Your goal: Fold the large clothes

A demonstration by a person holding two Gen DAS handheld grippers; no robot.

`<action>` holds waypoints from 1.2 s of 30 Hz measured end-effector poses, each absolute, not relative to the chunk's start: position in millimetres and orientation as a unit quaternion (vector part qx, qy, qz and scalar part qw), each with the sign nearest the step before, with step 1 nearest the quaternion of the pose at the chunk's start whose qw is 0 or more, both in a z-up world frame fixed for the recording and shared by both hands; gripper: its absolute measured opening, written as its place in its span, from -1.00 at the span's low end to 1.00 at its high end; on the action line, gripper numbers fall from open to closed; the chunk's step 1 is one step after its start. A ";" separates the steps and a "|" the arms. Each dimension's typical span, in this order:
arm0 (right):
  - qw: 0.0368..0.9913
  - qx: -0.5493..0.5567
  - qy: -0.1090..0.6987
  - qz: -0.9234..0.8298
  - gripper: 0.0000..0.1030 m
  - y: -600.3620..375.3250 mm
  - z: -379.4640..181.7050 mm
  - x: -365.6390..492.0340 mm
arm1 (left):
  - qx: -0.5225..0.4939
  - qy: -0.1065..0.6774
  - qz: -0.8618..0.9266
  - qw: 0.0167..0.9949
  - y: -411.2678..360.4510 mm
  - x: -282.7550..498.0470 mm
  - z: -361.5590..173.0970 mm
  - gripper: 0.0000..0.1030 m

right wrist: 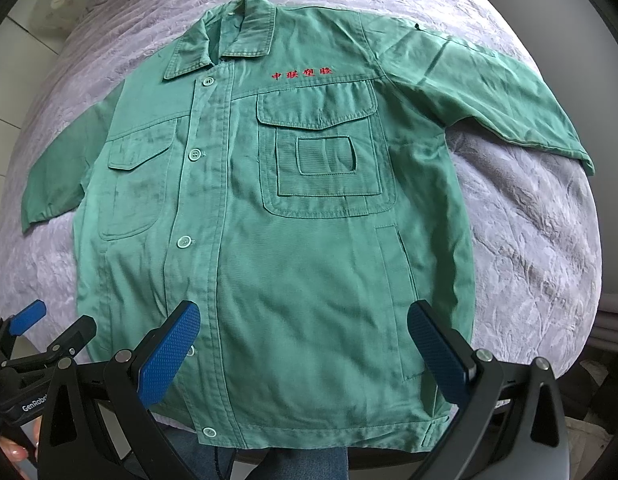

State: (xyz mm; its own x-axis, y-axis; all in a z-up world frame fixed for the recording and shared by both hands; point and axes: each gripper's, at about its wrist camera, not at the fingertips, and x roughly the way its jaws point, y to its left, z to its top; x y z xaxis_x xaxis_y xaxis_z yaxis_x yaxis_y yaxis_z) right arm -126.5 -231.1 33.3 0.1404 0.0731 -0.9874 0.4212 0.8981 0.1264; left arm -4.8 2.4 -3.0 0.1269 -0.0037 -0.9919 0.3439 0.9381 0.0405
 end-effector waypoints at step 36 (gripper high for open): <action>0.752 0.214 0.623 -0.028 1.00 -153.5 29.1 -74.2 | -0.011 0.642 -0.099 0.760 118.9 59.4 -19.0 1.00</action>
State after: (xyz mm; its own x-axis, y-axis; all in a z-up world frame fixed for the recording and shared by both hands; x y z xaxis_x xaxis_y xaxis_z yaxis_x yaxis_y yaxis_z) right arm -74.2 -153.5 29.1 0.2225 0.2239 -0.9489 0.3086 0.9071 0.2864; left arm 59.4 118.9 -19.0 0.1559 -0.1651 -0.9739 0.1366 0.9801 -0.1443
